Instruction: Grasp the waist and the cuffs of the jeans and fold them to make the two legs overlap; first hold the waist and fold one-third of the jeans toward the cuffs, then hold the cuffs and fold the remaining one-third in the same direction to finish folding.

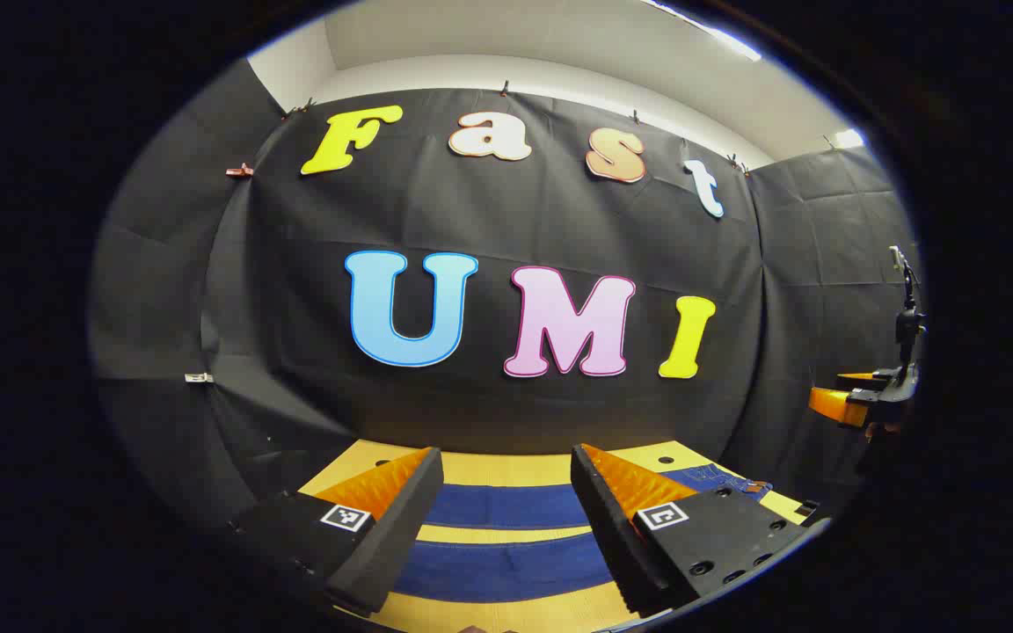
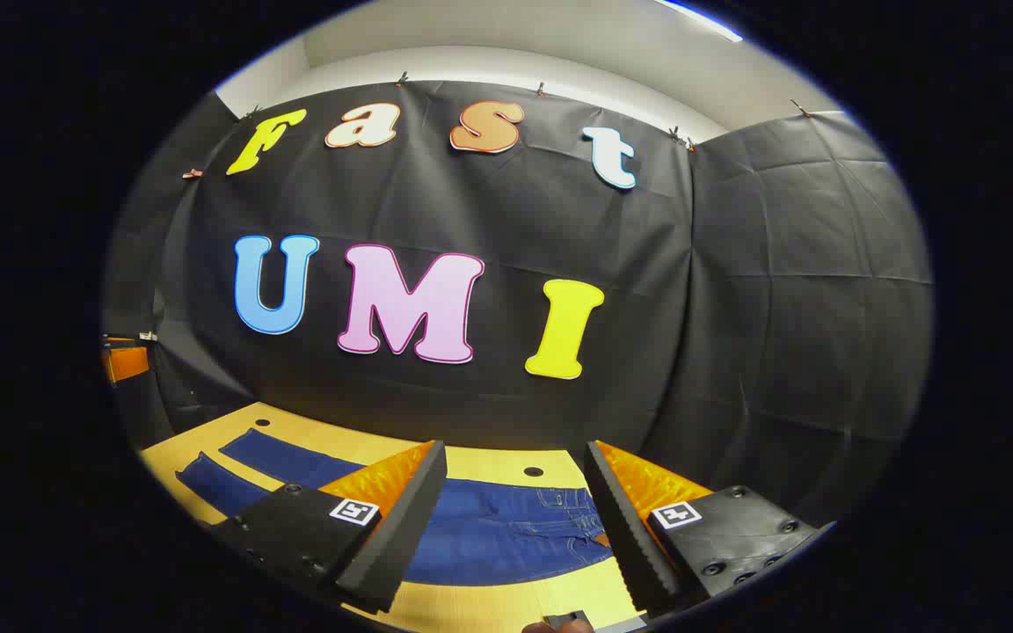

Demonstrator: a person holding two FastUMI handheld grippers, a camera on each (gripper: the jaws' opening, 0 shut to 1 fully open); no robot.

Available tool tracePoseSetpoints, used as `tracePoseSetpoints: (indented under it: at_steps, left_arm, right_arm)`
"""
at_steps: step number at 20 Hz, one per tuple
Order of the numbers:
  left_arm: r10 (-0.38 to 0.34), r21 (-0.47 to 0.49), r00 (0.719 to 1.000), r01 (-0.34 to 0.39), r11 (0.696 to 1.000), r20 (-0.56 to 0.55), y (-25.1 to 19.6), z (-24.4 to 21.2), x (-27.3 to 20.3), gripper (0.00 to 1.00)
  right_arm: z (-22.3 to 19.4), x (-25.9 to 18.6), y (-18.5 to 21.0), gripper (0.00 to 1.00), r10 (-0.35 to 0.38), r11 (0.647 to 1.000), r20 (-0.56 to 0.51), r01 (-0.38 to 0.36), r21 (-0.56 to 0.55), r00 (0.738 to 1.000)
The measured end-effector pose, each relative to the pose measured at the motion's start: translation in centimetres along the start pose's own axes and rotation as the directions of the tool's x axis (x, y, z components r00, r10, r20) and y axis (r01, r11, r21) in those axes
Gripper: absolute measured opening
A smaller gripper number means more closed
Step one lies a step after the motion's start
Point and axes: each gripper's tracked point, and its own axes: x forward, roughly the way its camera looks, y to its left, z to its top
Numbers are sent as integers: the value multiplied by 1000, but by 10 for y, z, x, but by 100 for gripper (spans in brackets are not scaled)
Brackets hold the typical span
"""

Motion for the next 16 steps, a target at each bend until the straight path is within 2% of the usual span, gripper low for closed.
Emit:
tracePoseSetpoints:
  at_steps: [2,3,4,6,7,8,11,12,16]
  left_arm:
    - [3,2,1000,-3,1000,-2,3,-1,-2,95]
    - [5,0,1000,-5,1000,-7,5,-1,-4,95]
    - [7,-3,1000,-7,1000,-10,6,-3,-4,94]
    - [9,-4,1000,-9,1000,-8,9,-2,-5,95]
    - [9,-3,1000,-9,1000,-7,9,-2,-5,94]
    - [10,-3,1000,-10,1000,-7,10,-3,-4,95]
    - [11,-6,1000,-11,1000,-6,13,-1,-5,94]
    - [11,-9,1000,-11,1000,-7,13,-3,-6,94]
    - [16,-14,1000,-16,1000,-15,18,-8,-7,94]
  right_arm:
    - [-3,-1,6,96,7,1000,-5,-7,-3,1000]
    - [-3,0,9,100,12,1000,-5,-12,-5,1000]
    - [-2,0,11,89,16,1000,-5,-16,-7,1000]
    - [0,1,14,89,18,1000,-2,-18,-9,1000]
    - [0,2,15,96,18,1000,-1,-18,-7,1000]
    - [1,3,15,89,18,1000,1,-18,-4,1000]
    - [1,6,14,89,13,1000,0,-13,-3,1000]
    - [1,6,13,96,10,1000,-2,-10,-4,1000]
    - [1,7,10,96,7,1000,0,-7,-14,1000]
